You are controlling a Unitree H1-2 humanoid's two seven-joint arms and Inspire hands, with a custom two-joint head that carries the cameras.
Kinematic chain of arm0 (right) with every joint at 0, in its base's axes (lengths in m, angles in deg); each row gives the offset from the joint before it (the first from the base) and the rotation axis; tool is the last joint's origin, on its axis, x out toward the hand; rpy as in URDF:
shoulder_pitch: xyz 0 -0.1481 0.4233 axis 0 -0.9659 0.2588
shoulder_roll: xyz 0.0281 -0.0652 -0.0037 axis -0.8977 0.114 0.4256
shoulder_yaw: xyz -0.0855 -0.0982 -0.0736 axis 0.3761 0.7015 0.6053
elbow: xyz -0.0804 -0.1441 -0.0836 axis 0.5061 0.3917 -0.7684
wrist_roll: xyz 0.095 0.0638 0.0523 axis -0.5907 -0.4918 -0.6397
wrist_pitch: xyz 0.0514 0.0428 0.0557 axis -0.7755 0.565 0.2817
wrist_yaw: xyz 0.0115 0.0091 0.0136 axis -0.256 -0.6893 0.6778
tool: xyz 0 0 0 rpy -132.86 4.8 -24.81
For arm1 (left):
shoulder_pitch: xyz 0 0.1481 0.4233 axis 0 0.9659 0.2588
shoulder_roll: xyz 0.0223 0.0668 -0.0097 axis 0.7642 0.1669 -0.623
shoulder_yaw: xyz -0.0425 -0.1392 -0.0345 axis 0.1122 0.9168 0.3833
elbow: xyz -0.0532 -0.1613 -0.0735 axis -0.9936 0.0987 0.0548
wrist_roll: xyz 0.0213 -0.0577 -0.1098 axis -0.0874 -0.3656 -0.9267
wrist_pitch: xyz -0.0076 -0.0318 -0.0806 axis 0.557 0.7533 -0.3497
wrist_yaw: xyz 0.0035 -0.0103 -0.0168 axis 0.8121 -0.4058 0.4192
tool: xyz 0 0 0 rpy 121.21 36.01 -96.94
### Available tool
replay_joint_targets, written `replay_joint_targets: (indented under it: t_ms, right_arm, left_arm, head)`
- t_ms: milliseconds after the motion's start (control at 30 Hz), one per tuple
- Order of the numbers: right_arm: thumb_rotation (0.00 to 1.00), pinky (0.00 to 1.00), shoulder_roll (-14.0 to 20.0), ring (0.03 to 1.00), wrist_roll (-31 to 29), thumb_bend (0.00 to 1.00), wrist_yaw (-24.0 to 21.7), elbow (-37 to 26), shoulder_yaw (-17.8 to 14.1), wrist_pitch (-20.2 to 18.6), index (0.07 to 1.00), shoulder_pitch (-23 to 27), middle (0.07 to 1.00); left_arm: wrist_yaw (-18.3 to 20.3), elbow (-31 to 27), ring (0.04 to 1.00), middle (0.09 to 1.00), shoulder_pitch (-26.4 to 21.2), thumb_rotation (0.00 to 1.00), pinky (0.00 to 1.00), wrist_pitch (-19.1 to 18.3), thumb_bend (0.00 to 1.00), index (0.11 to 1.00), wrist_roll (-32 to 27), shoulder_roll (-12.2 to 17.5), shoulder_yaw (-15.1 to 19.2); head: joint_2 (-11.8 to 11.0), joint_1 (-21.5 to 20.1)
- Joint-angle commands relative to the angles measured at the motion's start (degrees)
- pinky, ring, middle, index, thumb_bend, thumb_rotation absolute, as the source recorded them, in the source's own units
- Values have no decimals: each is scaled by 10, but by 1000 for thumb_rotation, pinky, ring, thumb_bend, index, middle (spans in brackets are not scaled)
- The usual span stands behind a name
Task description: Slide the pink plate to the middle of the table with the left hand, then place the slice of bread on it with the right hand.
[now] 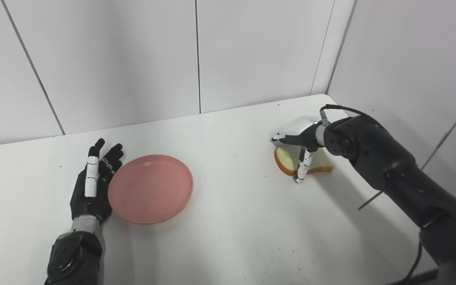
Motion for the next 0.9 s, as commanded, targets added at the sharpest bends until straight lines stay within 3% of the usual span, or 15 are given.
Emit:
replay_joint_targets:
  t_ms: [0, 200, 267, 367, 400, 533, 733, 833, 867]
  right_arm:
    - [347, 1000, 18, 1000, 12, 1000, 0, 1, -6, -1, 969, 31, 1000]
    - [277, 992, 8, 972, 5, 1000, -1, 18, -16, -17, 942, 31, 969]
    - [216, 821, 1, 906, 7, 1000, 9, 36, -20, -27, 914, 32, 932]
    - [177, 740, -9, 884, 0, 1000, 15, 63, -27, -36, 890, 36, 922]
    - [154, 684, -10, 837, -1, 1000, 17, 69, -27, -35, 863, 37, 892]
    - [110, 605, -11, 727, 11, 994, 29, 77, -24, -39, 803, 36, 797]
    - [112, 572, -9, 670, 30, 954, 65, 77, -20, -33, 750, 28, 743]
    - [153, 409, -9, 467, 29, 861, 98, 85, -21, -13, 629, 21, 534]
    - [156, 396, -9, 454, 27, 855, 105, 87, -20, -10, 624, 19, 522]
  left_arm:
    - [-11, 17, 879, 821, 23, 748, 948, -37, 863, 937, 2, -3, -2]
    - [-10, 16, 883, 822, 23, 747, 951, -40, 858, 942, 1, -3, -1]
    - [-12, 14, 882, 824, 25, 746, 950, -40, 860, 938, 3, -3, -3]
    - [-11, 11, 881, 828, 26, 745, 952, -42, 855, 935, 2, -3, -3]
    - [-9, 11, 879, 827, 26, 743, 952, -41, 856, 934, 2, -2, -4]
    - [-9, 13, 882, 814, 24, 739, 954, -40, 866, 921, 0, -1, -3]
    - [-13, 12, 881, 812, 24, 742, 939, -43, 868, 917, 3, -1, -4]
    - [-12, 10, 886, 820, 25, 748, 942, -44, 863, 922, 4, 0, -5]
    - [-12, 9, 886, 820, 25, 748, 942, -45, 862, 922, 4, 0, -5]
  head:
    - [1, -1]
    - [3, 0]
    - [3, 0]
    - [4, 1]
    - [4, 1]
    - [5, 1]
    - [6, 1]
    - [7, 2]
    - [7, 2]
